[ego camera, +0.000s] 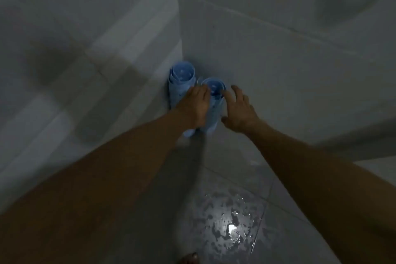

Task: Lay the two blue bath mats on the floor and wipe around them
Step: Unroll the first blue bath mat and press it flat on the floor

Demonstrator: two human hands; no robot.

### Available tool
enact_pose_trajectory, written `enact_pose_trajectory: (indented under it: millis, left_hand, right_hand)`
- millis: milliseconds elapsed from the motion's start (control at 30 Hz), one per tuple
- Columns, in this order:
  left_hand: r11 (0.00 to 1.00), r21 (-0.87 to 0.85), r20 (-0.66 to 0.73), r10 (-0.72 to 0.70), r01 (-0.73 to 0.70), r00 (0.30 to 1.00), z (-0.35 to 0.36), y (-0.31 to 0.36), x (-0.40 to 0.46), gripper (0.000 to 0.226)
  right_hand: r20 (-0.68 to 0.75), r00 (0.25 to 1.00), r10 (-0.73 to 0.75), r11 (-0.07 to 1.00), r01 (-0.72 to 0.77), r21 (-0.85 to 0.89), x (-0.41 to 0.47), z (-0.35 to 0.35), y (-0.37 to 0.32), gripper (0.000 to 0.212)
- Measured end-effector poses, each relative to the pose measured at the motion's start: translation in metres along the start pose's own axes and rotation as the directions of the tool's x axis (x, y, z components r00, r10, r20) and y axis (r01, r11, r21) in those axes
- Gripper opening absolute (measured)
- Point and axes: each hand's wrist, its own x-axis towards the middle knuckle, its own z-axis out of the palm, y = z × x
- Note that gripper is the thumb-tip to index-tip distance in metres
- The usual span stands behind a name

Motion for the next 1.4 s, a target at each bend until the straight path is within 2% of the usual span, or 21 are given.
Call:
enact_pose_trajectory:
  millis: [100,200,267,367,467,567,667,767,867,933,1000,1067,1200,1300,1400]
  left_hand:
    - [0.996,0.055,0.088,-0.072,0.067,0.994,0.019,-0.01,0.018,0.05]
    - [0.998,0.05,-0.002,-0.033,0.033,0.999,0.036,-0.015,0.018,0.032]
    - [0.999,0.049,-0.095,0.003,0.002,0.995,0.043,-0.011,0.013,0.031]
    - [0.99,0.123,-0.121,0.084,-0.069,0.989,0.038,0.007,0.004,0.02]
    - [0.957,0.229,-0.177,0.219,-0.177,0.959,0.037,0.02,-0.001,0.021]
    - [0.966,0.18,-0.244,0.226,-0.184,0.943,0.036,0.043,-0.007,0.023]
    - [0.97,0.139,-0.241,0.229,-0.2,0.943,0.034,0.076,-0.019,0.034]
    - [0.972,0.048,-0.316,0.234,-0.23,0.92,0.036,0.12,-0.038,0.033]
    - [0.966,-0.166,-0.237,0.157,-0.199,0.959,0.028,0.169,-0.061,0.007]
    - [0.941,-0.286,-0.206,0.121,-0.178,0.971,0.022,0.202,-0.077,0.013]
    - [0.93,-0.36,-0.136,0.032,-0.079,0.99,0.016,0.231,-0.091,0.024]
    - [0.935,-0.354,-0.023,-0.025,0.016,0.999,0.014,0.26,-0.106,0.028]
    - [0.96,-0.27,0.096,-0.044,0.068,0.994,0.023,0.306,-0.122,0.028]
    - [0.979,-0.199,0.118,-0.019,0.042,0.993,0.044,0.32,-0.134,0.03]
    - [0.965,-0.263,0.024,0.001,0.005,1.0,0.068,0.318,-0.147,0.034]
  right_hand:
    - [-0.035,0.999,0.022,0.997,-0.025,-0.076,0.03,0.01,0.0,0.085]
    - [-0.077,0.997,0.008,0.988,-0.02,-0.155,0.048,0.024,0.005,0.068]
    - [-0.103,0.995,0.006,0.991,-0.02,-0.136,0.047,0.03,0.01,0.055]
    - [-0.11,0.994,-0.011,0.99,-0.004,-0.141,0.032,0.032,0.016,0.048]
    - [-0.179,0.979,-0.094,0.979,0.058,-0.197,0.002,0.033,0.03,0.048]
    - [-0.274,0.936,-0.219,0.959,0.155,-0.236,-0.025,0.027,0.047,0.042]
    - [-0.229,0.903,-0.365,0.915,0.302,-0.269,-0.058,0.019,0.063,0.041]
    - [-0.124,0.909,-0.398,0.896,0.357,-0.263,-0.103,0.012,0.08,0.037]
    - [-0.071,0.934,-0.35,0.913,0.323,-0.249,-0.157,0.011,0.108,0.037]
    - [-0.059,0.943,-0.327,0.918,0.302,-0.257,-0.196,0.012,0.128,0.038]
    - [-0.076,0.949,-0.306,0.925,0.278,-0.258,-0.232,0.014,0.144,0.041]
    - [-0.08,0.953,-0.293,0.923,0.26,-0.282,-0.263,0.019,0.159,0.043]
    - [-0.107,0.959,-0.262,0.926,0.219,-0.309,-0.306,0.045,0.183,0.046]
    - [-0.14,0.961,-0.24,0.934,0.189,-0.303,-0.322,0.076,0.196,0.047]
    - [-0.27,0.94,-0.209,0.948,0.127,-0.293,-0.325,0.109,0.203,0.049]
